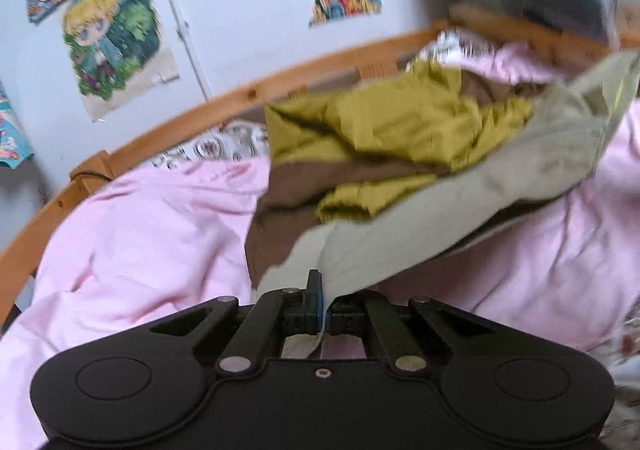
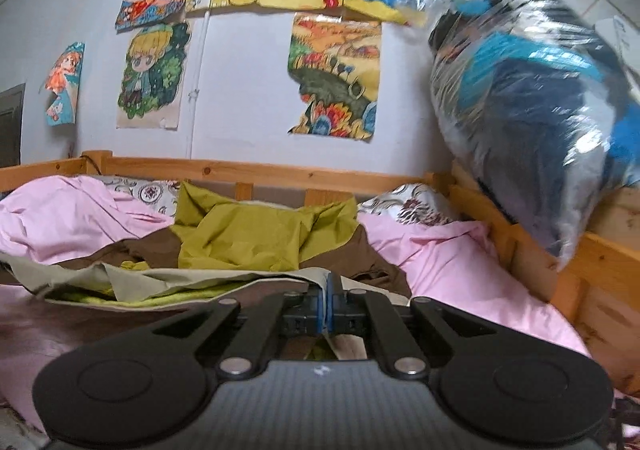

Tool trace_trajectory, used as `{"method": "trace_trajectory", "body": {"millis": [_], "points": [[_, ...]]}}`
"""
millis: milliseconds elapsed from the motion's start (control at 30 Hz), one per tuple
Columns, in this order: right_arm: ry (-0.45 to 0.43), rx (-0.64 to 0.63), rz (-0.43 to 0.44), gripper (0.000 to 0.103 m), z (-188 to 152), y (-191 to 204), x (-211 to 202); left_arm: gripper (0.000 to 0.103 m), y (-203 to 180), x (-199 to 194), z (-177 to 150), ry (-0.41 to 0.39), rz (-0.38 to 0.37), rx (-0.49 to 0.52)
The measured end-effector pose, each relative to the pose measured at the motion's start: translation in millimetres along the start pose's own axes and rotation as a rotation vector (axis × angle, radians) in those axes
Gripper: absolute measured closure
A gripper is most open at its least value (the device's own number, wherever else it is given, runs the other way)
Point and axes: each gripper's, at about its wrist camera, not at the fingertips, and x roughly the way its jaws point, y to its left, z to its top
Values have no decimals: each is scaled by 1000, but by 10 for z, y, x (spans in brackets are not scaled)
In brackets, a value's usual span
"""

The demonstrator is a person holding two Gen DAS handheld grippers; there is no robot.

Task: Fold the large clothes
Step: 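Lift the hem with both grippers and fold it over toward the collar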

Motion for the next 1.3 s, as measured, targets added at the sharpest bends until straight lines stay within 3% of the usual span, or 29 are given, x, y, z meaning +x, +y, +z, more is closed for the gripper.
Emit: {"method": "trace_trajectory", "body": {"millis": [300, 500, 700, 933, 1133, 1300], "points": [[-50, -72, 16, 101, 226, 62, -982, 103, 161, -976, 111, -32, -68, -162], [-78, -69, 16, 101, 441, 59, -840, 103, 241, -851, 488, -64, -81, -180], [-54, -35, -7, 101, 740, -207, 95, 103, 369, -18, 1136, -58, -41, -158], [71, -59, -71, 101, 860, -437, 1566, 103, 571, 1421, 1554, 40, -8, -138], [189, -147, -149, 101, 499, -294, 2702, 102, 586, 2602, 1522, 134, -31, -144], [300, -133, -195, 97, 47, -328, 3267, 101, 532, 3262, 1423, 191, -64, -123]]}}
